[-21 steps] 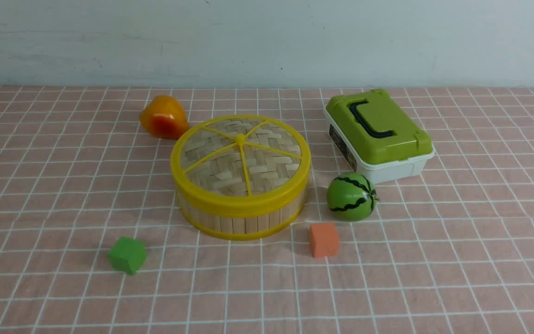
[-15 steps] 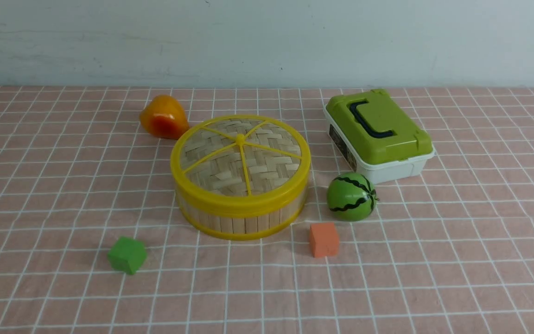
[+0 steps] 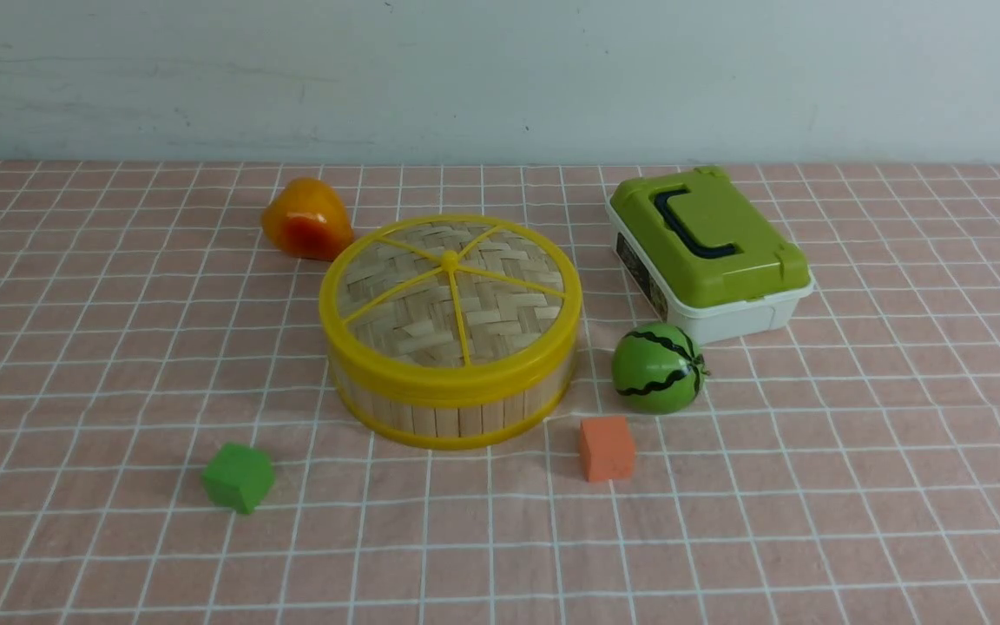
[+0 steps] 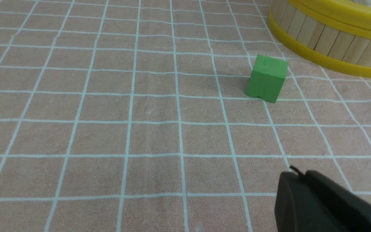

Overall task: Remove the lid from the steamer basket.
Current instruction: Use the left arm to lift the lid of the steamer

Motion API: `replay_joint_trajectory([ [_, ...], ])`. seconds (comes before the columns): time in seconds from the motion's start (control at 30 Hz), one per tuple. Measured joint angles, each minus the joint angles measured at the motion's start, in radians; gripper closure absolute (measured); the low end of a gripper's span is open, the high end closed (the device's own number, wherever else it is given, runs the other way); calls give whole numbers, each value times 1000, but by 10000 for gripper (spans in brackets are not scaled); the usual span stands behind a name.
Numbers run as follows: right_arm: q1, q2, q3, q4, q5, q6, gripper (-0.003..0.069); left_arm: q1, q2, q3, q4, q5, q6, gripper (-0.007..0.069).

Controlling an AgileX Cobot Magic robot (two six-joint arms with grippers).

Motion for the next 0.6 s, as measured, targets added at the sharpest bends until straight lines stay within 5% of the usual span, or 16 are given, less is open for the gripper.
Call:
replay_joint_trajectory([
  [0.6, 0, 0, 0, 0, 0, 0, 417, 0, 0, 0, 0, 0, 0, 586],
])
